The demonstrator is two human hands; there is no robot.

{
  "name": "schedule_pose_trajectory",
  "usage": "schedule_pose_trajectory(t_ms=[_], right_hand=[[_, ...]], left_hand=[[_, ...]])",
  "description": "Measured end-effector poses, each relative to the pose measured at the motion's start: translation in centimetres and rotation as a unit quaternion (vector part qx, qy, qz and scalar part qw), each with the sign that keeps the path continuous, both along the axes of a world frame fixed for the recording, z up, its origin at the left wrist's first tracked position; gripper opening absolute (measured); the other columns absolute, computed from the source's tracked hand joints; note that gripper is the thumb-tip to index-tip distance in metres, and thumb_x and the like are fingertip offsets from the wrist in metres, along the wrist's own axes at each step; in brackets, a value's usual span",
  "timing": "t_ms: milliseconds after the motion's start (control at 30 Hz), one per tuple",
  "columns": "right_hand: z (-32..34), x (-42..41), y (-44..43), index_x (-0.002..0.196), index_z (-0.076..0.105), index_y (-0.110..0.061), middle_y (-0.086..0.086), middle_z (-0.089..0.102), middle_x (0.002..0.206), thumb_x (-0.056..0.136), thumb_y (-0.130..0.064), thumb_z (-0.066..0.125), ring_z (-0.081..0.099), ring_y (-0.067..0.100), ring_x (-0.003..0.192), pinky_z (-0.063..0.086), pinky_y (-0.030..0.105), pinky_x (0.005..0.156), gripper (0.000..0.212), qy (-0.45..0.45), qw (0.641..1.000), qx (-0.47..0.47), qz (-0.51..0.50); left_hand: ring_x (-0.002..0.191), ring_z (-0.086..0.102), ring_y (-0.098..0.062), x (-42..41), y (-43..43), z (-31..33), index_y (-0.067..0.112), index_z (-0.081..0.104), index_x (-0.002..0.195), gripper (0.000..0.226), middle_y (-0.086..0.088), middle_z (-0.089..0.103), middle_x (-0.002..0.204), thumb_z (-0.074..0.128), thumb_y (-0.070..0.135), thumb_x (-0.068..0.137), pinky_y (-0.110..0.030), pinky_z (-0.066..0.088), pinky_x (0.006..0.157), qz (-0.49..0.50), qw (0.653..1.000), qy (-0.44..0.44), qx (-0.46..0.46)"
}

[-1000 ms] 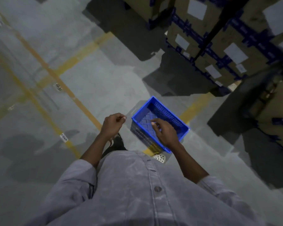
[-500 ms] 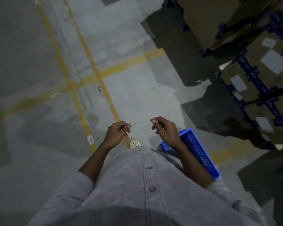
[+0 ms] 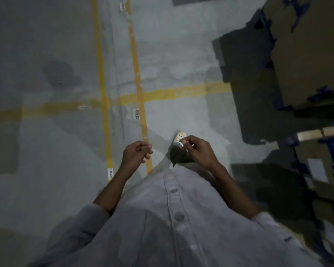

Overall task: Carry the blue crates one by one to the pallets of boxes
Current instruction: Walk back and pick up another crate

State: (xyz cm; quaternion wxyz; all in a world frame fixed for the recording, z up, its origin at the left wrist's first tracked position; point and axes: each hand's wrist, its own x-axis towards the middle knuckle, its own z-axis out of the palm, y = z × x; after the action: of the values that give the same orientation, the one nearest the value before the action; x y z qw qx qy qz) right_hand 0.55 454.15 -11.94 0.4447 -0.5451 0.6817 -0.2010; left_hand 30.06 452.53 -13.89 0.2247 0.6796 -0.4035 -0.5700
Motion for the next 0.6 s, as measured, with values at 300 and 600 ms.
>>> schedule_pose_trajectory(t_ms=[300,600], right_hand=[[5.4,-5.1,-27.4,0.117,0.076,-0.035,-0.013,0.081,0.091,0.11,-0.05,0.058,0.076,0.011,0.071,0.064,0.046,0.08,0.024,-0.008,0.996,-0.04,0.077],[2.4,-7.1,-51.7,0.117,0.078,-0.031,-0.01,0.08,0.09,0.114,-0.037,0.062,0.075,0.012,0.07,0.063,0.039,0.074,0.018,-0.014,0.995,-0.022,0.092]], left_hand=[[0.07,0.07,-0.022,-4.2,-24.4,4.1,0.002,0.081,0.112,0.009,-0.022,0.082,0.092,0.079,0.009,0.106,-0.031,0.052,0.059,0.134,0.989,0.04,-0.049],[0.072,0.072,-0.025,-4.5,-45.2,-1.0,0.011,0.082,0.106,0.004,-0.012,0.084,0.09,0.078,0.012,0.108,-0.034,0.053,0.068,0.136,0.99,0.031,-0.013]])
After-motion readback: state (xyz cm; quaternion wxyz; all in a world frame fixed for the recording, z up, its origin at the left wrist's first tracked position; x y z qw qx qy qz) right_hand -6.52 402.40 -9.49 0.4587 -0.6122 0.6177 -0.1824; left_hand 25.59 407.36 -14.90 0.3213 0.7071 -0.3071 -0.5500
